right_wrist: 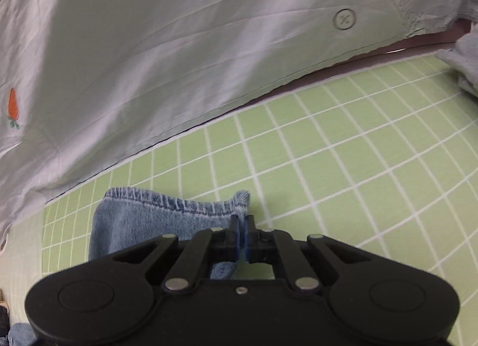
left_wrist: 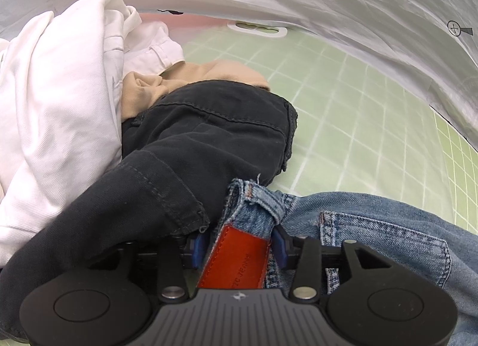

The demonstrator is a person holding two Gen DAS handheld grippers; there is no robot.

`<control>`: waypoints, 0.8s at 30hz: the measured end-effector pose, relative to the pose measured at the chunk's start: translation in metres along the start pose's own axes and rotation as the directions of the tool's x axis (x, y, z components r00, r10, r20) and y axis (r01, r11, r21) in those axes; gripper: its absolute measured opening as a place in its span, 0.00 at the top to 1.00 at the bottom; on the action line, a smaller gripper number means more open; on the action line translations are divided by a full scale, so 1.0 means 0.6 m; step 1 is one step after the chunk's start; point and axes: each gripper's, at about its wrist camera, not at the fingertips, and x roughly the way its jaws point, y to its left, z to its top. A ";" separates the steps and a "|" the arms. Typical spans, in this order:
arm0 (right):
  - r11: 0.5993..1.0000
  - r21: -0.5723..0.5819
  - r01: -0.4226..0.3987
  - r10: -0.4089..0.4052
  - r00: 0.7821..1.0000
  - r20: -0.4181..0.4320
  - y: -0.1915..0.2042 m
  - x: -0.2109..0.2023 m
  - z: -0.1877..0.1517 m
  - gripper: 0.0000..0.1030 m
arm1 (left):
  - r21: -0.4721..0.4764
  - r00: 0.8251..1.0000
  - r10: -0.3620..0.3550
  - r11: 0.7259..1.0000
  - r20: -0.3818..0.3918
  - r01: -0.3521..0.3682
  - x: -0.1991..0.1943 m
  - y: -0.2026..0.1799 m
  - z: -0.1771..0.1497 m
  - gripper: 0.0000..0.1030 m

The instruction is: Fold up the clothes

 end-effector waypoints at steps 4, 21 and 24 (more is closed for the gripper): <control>0.985 -0.048 0.166 -0.162 0.984 0.079 -0.057 -0.044 0.017 0.97 | -0.003 1.000 0.001 1.000 -0.001 -0.001 -0.001 0.000 0.000 0.55; 0.841 0.072 0.536 -0.540 0.833 0.117 -0.279 -0.166 -0.017 0.97 | -0.104 0.999 0.035 0.994 -0.010 -0.036 -0.005 0.027 0.018 0.75; 0.843 0.072 0.533 -0.537 0.836 0.108 -0.282 -0.168 -0.018 0.97 | -0.114 0.999 0.035 0.993 -0.009 -0.036 -0.005 0.042 0.027 0.76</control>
